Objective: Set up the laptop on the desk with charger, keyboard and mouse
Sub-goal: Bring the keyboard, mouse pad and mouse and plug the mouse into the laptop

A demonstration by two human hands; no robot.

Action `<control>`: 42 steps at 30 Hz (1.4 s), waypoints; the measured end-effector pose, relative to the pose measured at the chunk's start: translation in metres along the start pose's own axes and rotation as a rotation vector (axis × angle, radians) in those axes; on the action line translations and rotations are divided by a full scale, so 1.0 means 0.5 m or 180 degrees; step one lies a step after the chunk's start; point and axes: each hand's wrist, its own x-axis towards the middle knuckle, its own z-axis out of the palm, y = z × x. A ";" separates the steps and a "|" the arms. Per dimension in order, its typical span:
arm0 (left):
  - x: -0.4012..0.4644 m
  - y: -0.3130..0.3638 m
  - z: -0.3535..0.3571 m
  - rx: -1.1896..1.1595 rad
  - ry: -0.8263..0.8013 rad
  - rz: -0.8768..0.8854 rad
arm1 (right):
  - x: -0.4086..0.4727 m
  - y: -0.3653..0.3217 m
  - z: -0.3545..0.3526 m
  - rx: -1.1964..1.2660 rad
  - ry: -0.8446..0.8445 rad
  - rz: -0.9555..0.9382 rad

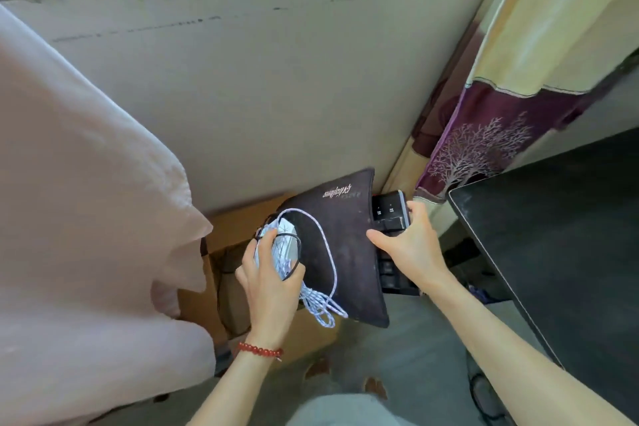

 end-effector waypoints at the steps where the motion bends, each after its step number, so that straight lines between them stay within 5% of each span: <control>1: -0.010 0.027 -0.001 -0.0052 -0.0040 0.0113 | -0.014 -0.006 -0.038 0.0125 0.0044 -0.0011; 10: -0.157 0.323 0.050 -0.0482 -0.0256 0.1416 | -0.214 0.036 -0.416 0.0985 0.1046 -0.0012; 21: -0.564 0.577 0.259 -0.0707 -0.0924 0.2498 | -0.615 0.313 -0.790 0.1679 0.2678 0.0319; 31: -0.829 0.617 0.468 -0.0256 -0.1982 0.2900 | -0.826 0.523 -0.903 0.1834 0.3322 0.0934; 42: -0.925 0.633 0.632 0.0147 -0.2784 0.3335 | -0.862 0.666 -0.949 0.1439 0.3276 0.1913</control>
